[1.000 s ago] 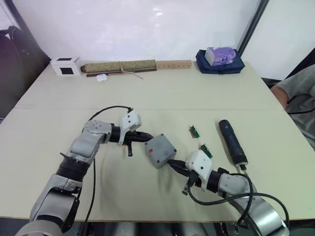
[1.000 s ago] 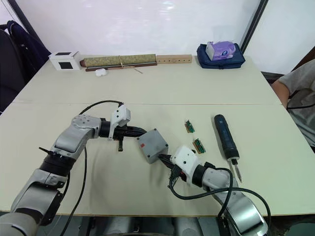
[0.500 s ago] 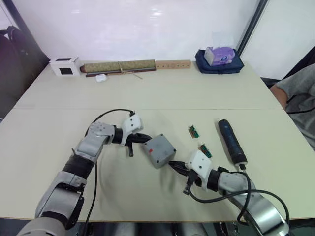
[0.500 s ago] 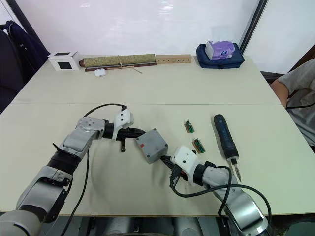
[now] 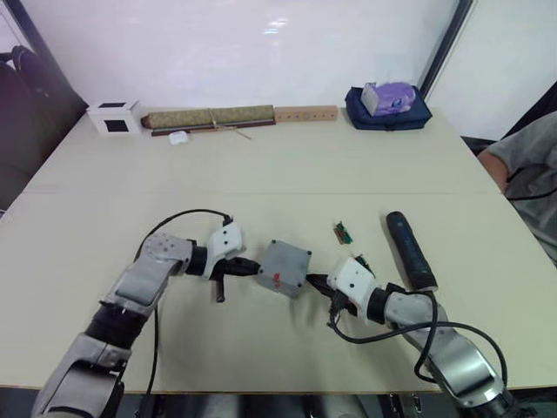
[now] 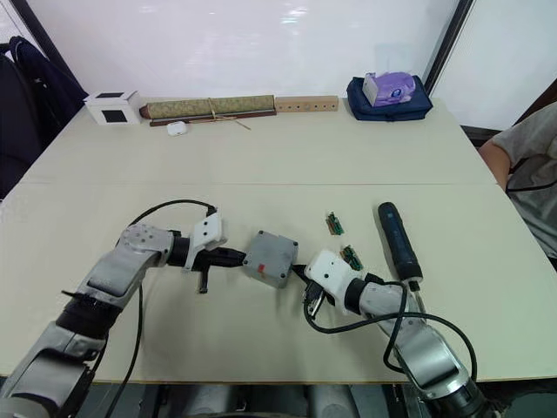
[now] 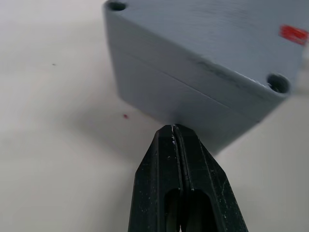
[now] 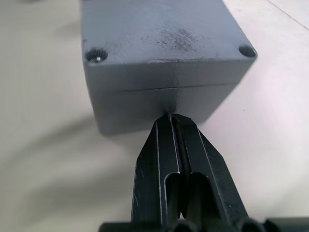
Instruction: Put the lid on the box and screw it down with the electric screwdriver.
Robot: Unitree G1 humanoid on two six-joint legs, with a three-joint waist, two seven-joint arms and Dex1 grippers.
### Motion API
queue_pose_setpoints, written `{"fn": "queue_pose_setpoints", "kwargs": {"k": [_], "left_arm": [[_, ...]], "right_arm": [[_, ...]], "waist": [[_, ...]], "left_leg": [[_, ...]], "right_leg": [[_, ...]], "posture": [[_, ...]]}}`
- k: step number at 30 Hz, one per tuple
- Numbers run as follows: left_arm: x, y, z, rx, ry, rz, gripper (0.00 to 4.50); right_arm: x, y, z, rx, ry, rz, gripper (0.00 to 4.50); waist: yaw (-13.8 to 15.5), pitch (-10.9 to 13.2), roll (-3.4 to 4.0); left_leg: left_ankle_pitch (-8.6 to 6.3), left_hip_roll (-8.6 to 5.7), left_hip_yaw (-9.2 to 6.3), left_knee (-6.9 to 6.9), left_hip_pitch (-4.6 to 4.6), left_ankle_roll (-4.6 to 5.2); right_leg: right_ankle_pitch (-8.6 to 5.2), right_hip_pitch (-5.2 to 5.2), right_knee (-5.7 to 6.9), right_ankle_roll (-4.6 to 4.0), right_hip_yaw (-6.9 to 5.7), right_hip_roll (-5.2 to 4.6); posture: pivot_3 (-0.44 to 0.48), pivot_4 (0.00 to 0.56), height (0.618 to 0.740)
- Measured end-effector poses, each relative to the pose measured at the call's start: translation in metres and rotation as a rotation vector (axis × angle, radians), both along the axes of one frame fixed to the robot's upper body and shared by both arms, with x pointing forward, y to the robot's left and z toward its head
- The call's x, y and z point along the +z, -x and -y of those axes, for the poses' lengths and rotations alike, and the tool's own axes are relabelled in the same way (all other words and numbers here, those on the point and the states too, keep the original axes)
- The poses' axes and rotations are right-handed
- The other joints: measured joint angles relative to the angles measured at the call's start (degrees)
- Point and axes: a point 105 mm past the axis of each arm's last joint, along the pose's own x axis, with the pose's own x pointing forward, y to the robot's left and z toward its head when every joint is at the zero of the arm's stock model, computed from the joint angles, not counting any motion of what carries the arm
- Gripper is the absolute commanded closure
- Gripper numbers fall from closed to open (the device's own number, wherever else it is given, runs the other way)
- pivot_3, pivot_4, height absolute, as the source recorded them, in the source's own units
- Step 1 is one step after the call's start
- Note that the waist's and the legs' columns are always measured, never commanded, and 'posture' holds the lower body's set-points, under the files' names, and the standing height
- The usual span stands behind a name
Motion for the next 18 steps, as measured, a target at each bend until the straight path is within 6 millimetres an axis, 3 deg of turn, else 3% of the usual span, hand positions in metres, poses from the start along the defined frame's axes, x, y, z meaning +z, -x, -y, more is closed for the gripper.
{"fn": "queue_pose_setpoints", "kwargs": {"k": [18], "left_arm": [[0.0044, 0.003, 0.0037, 0.011, 0.015, -0.01, 4.5]], "right_arm": [[0.0, -0.0061, 0.0033, 0.0, 0.026, 0.037, 4.49]], "waist": [[0.0, 0.0, 0.0]], "left_leg": [[0.0, -0.03, 0.02, 0.0, 0.0, 0.0]], "right_leg": [[0.0, 0.01, 0.0, 0.0, 0.0, -0.03]], "posture": [[0.0, 0.15, 0.74]]}}
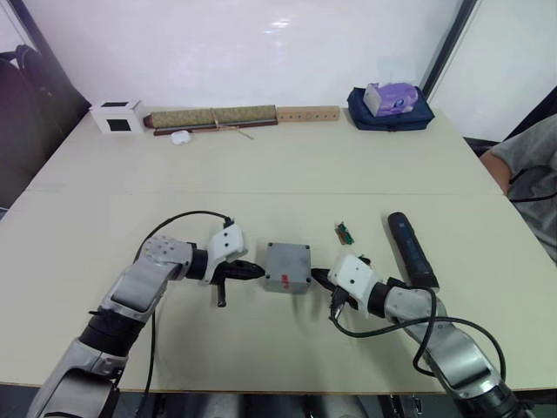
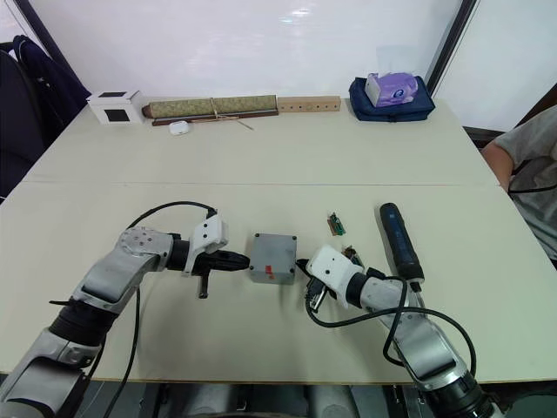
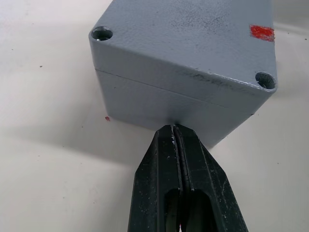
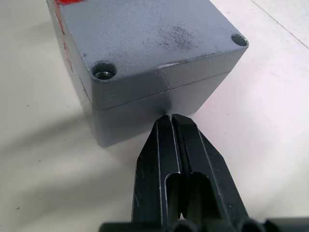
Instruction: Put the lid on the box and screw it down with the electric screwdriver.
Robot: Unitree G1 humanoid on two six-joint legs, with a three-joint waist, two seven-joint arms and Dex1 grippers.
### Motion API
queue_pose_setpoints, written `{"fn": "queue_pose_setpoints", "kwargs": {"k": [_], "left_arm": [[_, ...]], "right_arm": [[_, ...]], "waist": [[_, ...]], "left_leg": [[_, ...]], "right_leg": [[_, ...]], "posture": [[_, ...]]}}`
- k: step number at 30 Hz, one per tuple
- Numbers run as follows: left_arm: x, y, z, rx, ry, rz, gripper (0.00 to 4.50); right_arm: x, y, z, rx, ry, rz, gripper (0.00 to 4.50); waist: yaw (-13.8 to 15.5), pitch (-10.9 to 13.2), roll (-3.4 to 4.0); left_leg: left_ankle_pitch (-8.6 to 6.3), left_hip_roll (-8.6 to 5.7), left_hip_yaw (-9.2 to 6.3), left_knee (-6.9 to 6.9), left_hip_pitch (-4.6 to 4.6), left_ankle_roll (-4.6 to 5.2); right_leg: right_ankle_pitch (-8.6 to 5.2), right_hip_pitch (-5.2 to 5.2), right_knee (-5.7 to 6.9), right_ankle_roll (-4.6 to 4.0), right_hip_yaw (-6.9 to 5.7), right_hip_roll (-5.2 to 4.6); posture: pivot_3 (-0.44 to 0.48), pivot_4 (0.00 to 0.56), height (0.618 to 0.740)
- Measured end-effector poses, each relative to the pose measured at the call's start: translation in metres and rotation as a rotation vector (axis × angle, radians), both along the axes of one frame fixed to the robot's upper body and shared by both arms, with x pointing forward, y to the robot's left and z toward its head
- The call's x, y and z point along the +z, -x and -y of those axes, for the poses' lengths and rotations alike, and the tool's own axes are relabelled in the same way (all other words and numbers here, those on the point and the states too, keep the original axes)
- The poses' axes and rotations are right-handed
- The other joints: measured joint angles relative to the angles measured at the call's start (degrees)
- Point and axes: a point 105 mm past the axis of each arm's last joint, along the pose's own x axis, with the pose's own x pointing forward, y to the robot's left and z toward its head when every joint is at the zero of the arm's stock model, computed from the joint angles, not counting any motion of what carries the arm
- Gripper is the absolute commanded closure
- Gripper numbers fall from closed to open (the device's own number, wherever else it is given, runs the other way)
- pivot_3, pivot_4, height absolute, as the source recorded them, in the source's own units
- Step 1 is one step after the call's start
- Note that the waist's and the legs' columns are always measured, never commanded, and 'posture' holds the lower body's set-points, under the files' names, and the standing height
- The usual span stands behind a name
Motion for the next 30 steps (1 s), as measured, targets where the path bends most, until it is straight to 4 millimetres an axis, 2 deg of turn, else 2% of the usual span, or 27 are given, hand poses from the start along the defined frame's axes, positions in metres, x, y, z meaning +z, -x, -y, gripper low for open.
{"fn": "queue_pose_setpoints", "kwargs": {"k": [3, 6, 9, 12, 13, 16, 19, 20, 22, 24, 28, 29, 30], "left_arm": [[0.001, -0.001, 0.0, 0.012, 0.015, -0.006, 4.5], [0.012, -0.008, -0.003, 0.076, 0.097, -0.064, 4.5], [0.032, -0.026, -0.019, 0.192, 0.191, -0.024, 4.5], [0.048, -0.037, -0.032, 0.23, 0.227, -0.053, 4.5], [0.059, -0.04, -0.033, 0.223, 0.248, -0.048, 4.5], [0.085, -0.039, -0.025, 0.161, 0.289, -0.006, 4.5], [0.092, -0.027, -0.01, 0.065, 0.272, 0.014, 4.5], [0.091, -0.025, -0.007, 0.049, 0.267, 0.012, 4.5], [0.091, -0.019, 0.003, 0.003, 0.252, 0.023, 4.5], [0.09, -0.012, 0.015, -0.049, 0.232, 0.038, 4.5], [0.085, -0.005, 0.023, -0.108, 0.173, 0.065, 4.5], [0.083, -0.004, 0.023, -0.121, 0.151, 0.069, 4.5], [0.081, -0.002, 0.023, -0.134, 0.135, 0.073, 4.5]], "right_arm": [[0.002, -0.001, 0.002, -0.006, -0.002, 0.004, 4.49], [0.009, -0.002, 0.009, -0.025, -0.014, 0.022, 4.49], [0.024, 0.005, 0.031, -0.077, -0.041, 0.033, 4.49], [0.037, 0.009, 0.054, -0.188, -0.108, 0.004, 4.49], [0.044, 0.01, 0.063, -0.242, -0.152, -0.005, 4.49], [0.053, 0.015, 0.076, -0.327, -0.237, -0.035, 4.49], [0.048, 0.022, 0.086, -0.4, -0.277, -0.096, 4.49], [0.047, 0.023, 0.088, -0.411, -0.282, -0.108, 3.99], [0.042, 0.027, 0.09, -0.431, -0.289, -0.14, 3.41], [0.035, 0.031, 0.089, -0.442, -0.288, -0.176, 2.53], [0.028, 0.031, 0.086, -0.447, -0.269, -0.201, 0.94], [0.027, 0.028, 0.083, -0.444, -0.267, -0.206, 0.59], [0.026, 0.025, 0.081, -0.44, -0.266, -0.209, 0.59]], "waist": [[0.0, 0.0, 0.0], [0.0, 0.0, -0.01], [0.1, 0.0, 0.0], [0.1, 0.0, -0.01], [0.1, 0.0, -0.01], [0.1, 0.0, 0.0], [0.0, 0.0, 0.01], [-0.1, 0.0, 0.01], [0.0, 0.0, 0.01], [0.0, 0.0, 0.02], [-0.2, 0.0, 0.03], [-0.3, 0.0, 0.03], [-0.3, 0.1, 0.04]], "left_leg": [[0.0, 0.0, 0.0, 0.0, 0.0, 0.0], [0.0, 0.0, -0.02, 0.01, -0.01, 0.0], [0.0, 0.0, -0.04, 0.0, -0.02, 0.0], [0.0, -0.01, -0.06, 0.0, -0.01, 0.0], [0.0, 0.0, -0.07, 0.0, -0.02, 0.0], [0.0, -0.01, -0.05, 0.0, -0.01, 0.0], [-0.01, -0.01, -0.03, -0.02, -0.01, 0.0], [-0.01, 0.0, -0.02, -0.02, 0.0, 0.0], [-0.01, 0.01, -0.04, -0.02, 0.0, 0.0], [-0.01, 0.0, -0.02, -0.02, 0.0, 0.0], [-0.01, -0.02, 0.05, -0.02, 0.02, 0.0], [-0.01, -0.02, 0.05, -0.03, 0.03, 0.0], [-0.01, -0.02, 0.05, -0.03, 0.03, 0.0]], "right_leg": [[0.0, 0.0, 0.0, 0.0, 0.0, 0.0], [0.0, 0.0, 0.0, 0.01, -0.01, -0.01], [0.01, 0.01, 0.0, 0.02, -0.02, 0.0], [0.01, 0.02, 0.01, 0.01, -0.05, 0.03], [0.01, 0.02, 0.01, 0.02, -0.05, 0.03], [0.01, 0.04, 0.0, 0.01, -0.04, -0.01], [0.01, 0.03, -0.01, 0.01, -0.01, -0.02], [0.01, 0.02, -0.01, 0.01, 0.0, -0.01], [0.0, 0.03, -0.01, 0.01, -0.01, 0.02], [0.0, 0.03, -0.01, 0.0, 0.01, 0.01], [0.0, 0.0, -0.02, 0.0, 0.07, 0.09], [0.0, 0.0, -0.02, -0.01, 0.07, 0.11], [-0.01, -0.01, -0.02, -0.02, 0.07, 0.12]], "posture": [[0.0, 0.15, 0.74], [0.0, 0.15, 0.74], [0.0, 0.15, 0.74], [0.0, 0.15, 0.74], [0.0, 0.15, 0.74], [0.0, 0.15, 0.74], [0.0, 0.15, 0.74], [0.0, 0.15, 0.74], [0.0, 0.15, 0.74], [0.0, 0.15, 0.74], [0.0, 0.15, 0.74], [0.0, 0.15, 0.74], [0.0, 0.15, 0.74]]}}
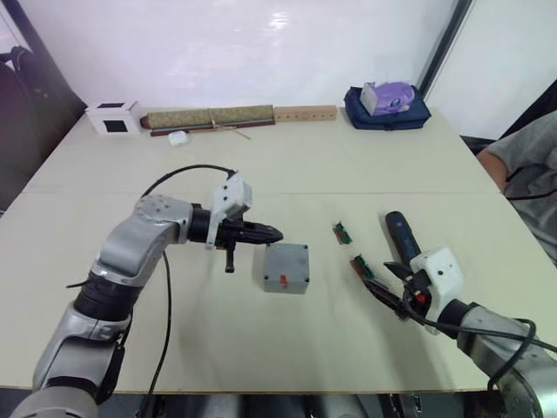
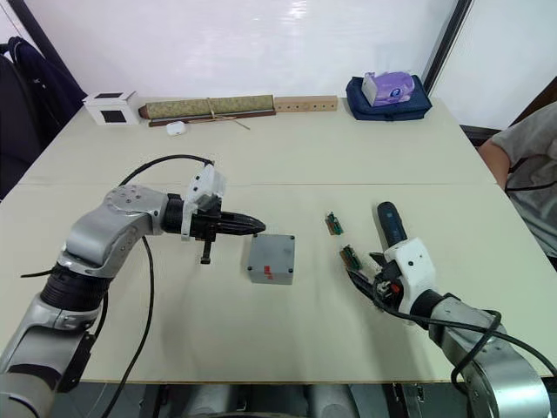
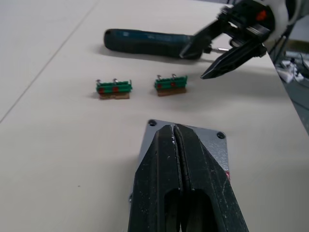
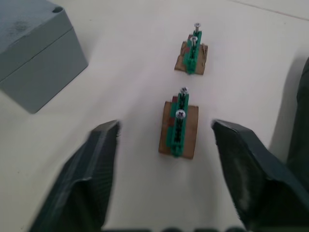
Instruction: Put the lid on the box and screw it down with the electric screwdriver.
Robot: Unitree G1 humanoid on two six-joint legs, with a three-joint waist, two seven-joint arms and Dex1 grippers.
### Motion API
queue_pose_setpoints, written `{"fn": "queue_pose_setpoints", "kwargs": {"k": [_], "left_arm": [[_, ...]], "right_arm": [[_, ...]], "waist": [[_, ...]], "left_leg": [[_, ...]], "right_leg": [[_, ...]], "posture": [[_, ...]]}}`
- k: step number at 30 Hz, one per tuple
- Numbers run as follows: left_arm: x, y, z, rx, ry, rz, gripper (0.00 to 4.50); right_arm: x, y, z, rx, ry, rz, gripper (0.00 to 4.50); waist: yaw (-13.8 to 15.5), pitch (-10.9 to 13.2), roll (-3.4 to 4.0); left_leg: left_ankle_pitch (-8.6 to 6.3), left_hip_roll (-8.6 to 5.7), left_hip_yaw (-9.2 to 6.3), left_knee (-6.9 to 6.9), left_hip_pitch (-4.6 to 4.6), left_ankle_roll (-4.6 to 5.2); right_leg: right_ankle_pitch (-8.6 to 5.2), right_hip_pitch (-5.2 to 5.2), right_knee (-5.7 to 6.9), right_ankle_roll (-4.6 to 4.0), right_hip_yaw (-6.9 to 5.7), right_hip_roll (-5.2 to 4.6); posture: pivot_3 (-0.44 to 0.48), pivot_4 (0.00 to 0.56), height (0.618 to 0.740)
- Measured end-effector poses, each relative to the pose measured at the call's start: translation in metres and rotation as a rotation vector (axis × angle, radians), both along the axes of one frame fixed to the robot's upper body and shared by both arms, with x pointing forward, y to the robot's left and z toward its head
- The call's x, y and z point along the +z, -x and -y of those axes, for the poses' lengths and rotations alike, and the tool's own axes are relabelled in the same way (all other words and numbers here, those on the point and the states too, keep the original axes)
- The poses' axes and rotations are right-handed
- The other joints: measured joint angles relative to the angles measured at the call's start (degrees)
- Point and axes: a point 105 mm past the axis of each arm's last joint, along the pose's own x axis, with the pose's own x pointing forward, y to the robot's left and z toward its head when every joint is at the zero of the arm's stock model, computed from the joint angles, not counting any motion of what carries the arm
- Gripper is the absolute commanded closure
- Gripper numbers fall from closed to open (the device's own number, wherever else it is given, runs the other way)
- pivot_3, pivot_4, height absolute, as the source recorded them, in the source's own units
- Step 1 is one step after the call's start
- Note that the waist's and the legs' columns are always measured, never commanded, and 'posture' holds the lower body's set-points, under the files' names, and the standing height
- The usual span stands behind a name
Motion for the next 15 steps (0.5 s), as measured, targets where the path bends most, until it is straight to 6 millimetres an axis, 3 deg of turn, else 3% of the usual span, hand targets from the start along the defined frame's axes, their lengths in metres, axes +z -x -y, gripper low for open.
{"fn": "queue_pose_setpoints", "kwargs": {"k": [5, 6, 9, 12, 13, 15], "left_arm": [[-0.001, 0.0, -0.002, -0.005, -0.019, 0.024, 4.5], [-0.002, 0.001, -0.002, -0.004, -0.018, 0.022, 4.5], [-0.002, 0.001, -0.002, -0.004, -0.015, 0.021, 4.5], [-0.002, 0.0, -0.002, -0.001, -0.014, 0.019, 4.5], [-0.003, 0.0, -0.002, 0.001, -0.014, 0.017, 4.5], [-0.004, 0.0, -0.002, 0.006, -0.012, 0.017, 4.5]], "right_arm": [[-0.008, -0.008, 0.002, -0.029, -0.001, -0.02, 0.59], [-0.009, -0.01, 0.004, -0.041, -0.006, -0.025, 0.77], [-0.011, -0.012, 0.005, -0.053, -0.012, -0.027, 1.5], [-0.011, -0.013, 0.004, -0.05, -0.01, -0.022, 2.53], [-0.011, -0.013, 0.004, -0.05, -0.01, -0.023, 3.09], [-0.013, -0.014, 0.005, -0.052, -0.007, -0.029, 3.34]], "waist": [[0.4, 0.0, 0.0], [0.4, 0.0, 0.0], [0.3, 0.0, 0.0], [0.3, 0.0, 0.0], [0.3, 0.0, 0.0], [0.2, 0.0, 0.0]], "left_leg": [[0.0, 0.01, -0.01, -0.01, -0.07, 0.01], [0.0, 0.0, 0.0, 0.0, -0.08, 0.01], [0.0, 0.0, 0.0, -0.01, -0.09, 0.01], [-0.01, 0.01, -0.01, -0.01, -0.09, 0.01], [-0.01, 0.01, -0.01, -0.01, -0.09, 0.01], [-0.01, 0.01, -0.01, -0.01, -0.09, 0.01]], "right_leg": [[0.0, 0.0, -0.08, 0.01, -0.01, -0.06], [0.0, 0.0, -0.1, 0.01, -0.01, -0.09], [0.01, 0.0, -0.15, 0.02, -0.01, -0.09], [0.01, 0.0, -0.15, 0.02, -0.01, -0.06], [0.01, 0.0, -0.15, 0.02, -0.01, -0.06], [0.01, 0.0, -0.15, 0.03, -0.01, -0.05]], "posture": [[0.0, 0.15, 0.74], [0.0, 0.15, 0.74], [0.0, 0.15, 0.74], [0.0, 0.15, 0.74], [0.0, 0.15, 0.74], [0.0, 0.15, 0.74]]}}
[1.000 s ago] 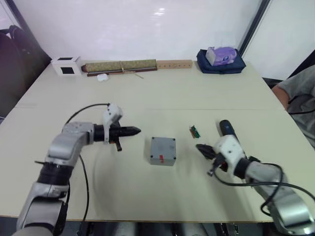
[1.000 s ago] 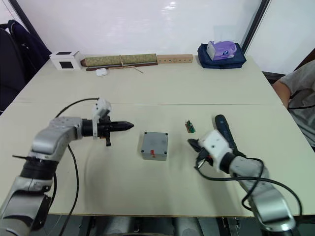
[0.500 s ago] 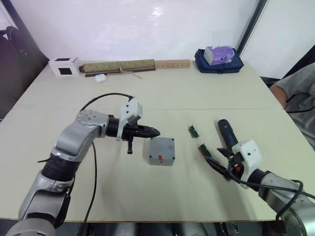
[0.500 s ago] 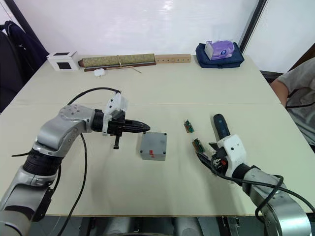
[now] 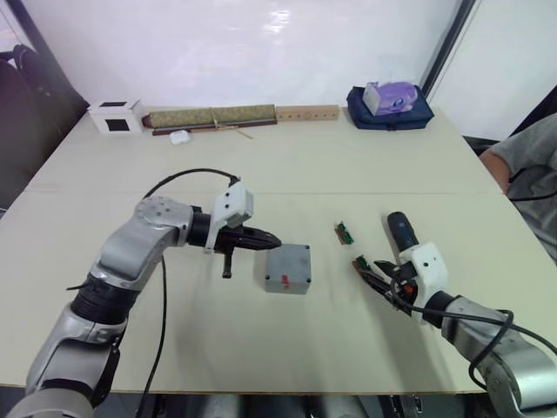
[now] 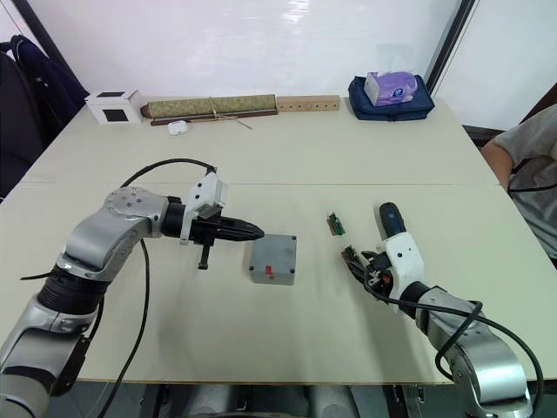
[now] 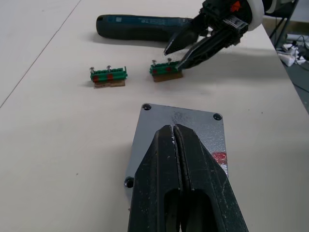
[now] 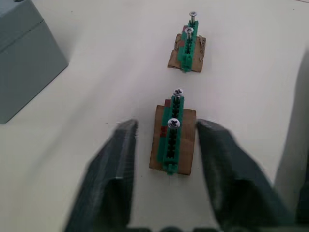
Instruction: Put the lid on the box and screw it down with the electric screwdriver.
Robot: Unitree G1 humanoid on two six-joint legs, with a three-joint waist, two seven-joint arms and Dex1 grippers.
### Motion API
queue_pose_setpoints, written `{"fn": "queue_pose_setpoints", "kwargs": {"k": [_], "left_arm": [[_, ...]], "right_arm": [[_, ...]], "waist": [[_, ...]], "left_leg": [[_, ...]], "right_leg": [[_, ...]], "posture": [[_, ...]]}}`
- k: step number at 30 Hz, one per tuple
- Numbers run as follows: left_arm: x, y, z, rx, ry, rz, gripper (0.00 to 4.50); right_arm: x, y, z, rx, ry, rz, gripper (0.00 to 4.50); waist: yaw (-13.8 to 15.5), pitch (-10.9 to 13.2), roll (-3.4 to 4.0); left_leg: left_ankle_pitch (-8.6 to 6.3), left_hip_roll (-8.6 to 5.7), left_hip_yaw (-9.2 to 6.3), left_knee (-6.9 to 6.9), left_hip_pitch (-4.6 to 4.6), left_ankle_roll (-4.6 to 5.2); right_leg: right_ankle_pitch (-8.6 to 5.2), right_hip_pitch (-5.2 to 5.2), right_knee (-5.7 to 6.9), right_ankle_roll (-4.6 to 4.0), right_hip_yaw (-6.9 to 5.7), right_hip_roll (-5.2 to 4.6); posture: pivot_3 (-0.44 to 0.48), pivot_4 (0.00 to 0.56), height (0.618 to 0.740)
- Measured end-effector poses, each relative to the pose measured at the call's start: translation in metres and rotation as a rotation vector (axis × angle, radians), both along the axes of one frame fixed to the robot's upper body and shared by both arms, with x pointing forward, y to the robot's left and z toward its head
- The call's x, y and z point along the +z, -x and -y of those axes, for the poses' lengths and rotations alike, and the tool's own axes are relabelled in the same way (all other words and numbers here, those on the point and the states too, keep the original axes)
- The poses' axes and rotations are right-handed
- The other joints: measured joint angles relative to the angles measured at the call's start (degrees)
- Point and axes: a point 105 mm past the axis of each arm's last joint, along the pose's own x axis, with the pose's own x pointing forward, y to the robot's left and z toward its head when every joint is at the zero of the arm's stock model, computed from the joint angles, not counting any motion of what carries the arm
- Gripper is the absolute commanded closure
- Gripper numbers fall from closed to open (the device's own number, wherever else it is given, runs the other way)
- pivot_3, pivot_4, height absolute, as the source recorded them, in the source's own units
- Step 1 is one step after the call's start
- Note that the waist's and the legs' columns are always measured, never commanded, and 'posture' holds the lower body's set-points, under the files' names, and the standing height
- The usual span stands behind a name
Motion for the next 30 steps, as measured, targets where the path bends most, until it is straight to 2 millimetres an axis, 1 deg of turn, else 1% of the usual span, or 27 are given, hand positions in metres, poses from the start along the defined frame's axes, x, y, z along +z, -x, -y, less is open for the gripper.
{"fn": "queue_pose_setpoints", "kwargs": {"k": [9, 10, 11, 12, 23, 27, 30], "left_arm": [[0.0, -0.001, 0.001, 0.01, 0.006, 0.009, 4.5], [-0.001, -0.001, 0.001, 0.01, 0.008, 0.009, 4.5], [-0.002, -0.001, 0.001, 0.009, 0.01, 0.009, 4.5], [-0.004, 0.0, 0.0, 0.012, 0.011, 0.004, 4.5], [-0.006, -0.001, 0.0, 0.024, 0.014, 0.003, 4.5], [-0.008, -0.004, -0.002, 0.035, 0.012, -0.005, 4.5], [-0.01, -0.006, -0.004, 0.048, 0.013, -0.018, 4.5]], "right_arm": [[0.001, -0.005, 0.001, -0.002, 0.005, 0.015, 3.34], [0.001, -0.005, 0.001, 0.0, 0.005, 0.018, 3.88], [0.001, -0.005, 0.0, 0.002, 0.005, 0.021, 4.2], [0.001, -0.005, 0.0, 0.002, 0.005, 0.022, 4.41], [0.002, -0.008, 0.003, -0.002, 0.023, 0.038, 4.41], [0.008, -0.011, 0.002, 0.002, 0.02, 0.065, 4.41], [0.019, -0.013, 0.003, 0.014, 0.015, 0.1, 4.41]], "waist": [[0.0, 0.0, 0.0], [0.0, 0.0, 0.0], [0.0, 0.0, 0.0], [0.0, 0.0, 0.0], [0.0, 0.0, 0.0], [0.0, 0.0, 0.0], [0.0, 0.0, 0.01]], "left_leg": [[0.0, 0.0, 0.0, 0.0, 0.0, 0.0], [0.0, 0.0, 0.0, 0.0, 0.0, 0.0], [0.0, 0.01, 0.0, 0.0, 0.0, 0.0], [0.0, 0.01, 0.0, 0.0, 0.0, 0.0], [0.0, 0.0, 0.0, 0.0, 0.0, 0.0], [0.0, 0.0, 0.0, 0.0, 0.0, 0.0], [0.0, 0.0, 0.0, 0.0, 0.0, 0.0]], "right_leg": [[0.0, 0.0, 0.0, 0.0, 0.0, 0.0], [0.0, 0.0, 0.0, 0.0, 0.0, 0.0], [0.0, 0.0, 0.0, 0.01, 0.0, -0.01], [0.0, 0.0, 0.0, 0.0, 0.0, -0.01], [0.0, 0.0, 0.0, 0.0, 0.0, 0.0], [0.0, 0.0, 0.01, 0.01, 0.0, 0.0], [0.01, 0.0, 0.0, 0.01, 0.0, 0.0]], "posture": [[0.0, 0.15, 0.74], [0.0, 0.15, 0.74], [0.0, 0.15, 0.74], [0.0, 0.15, 0.74], [0.0, 0.15, 0.74], [0.0, 0.15, 0.74], [0.0, 0.15, 0.74]]}}
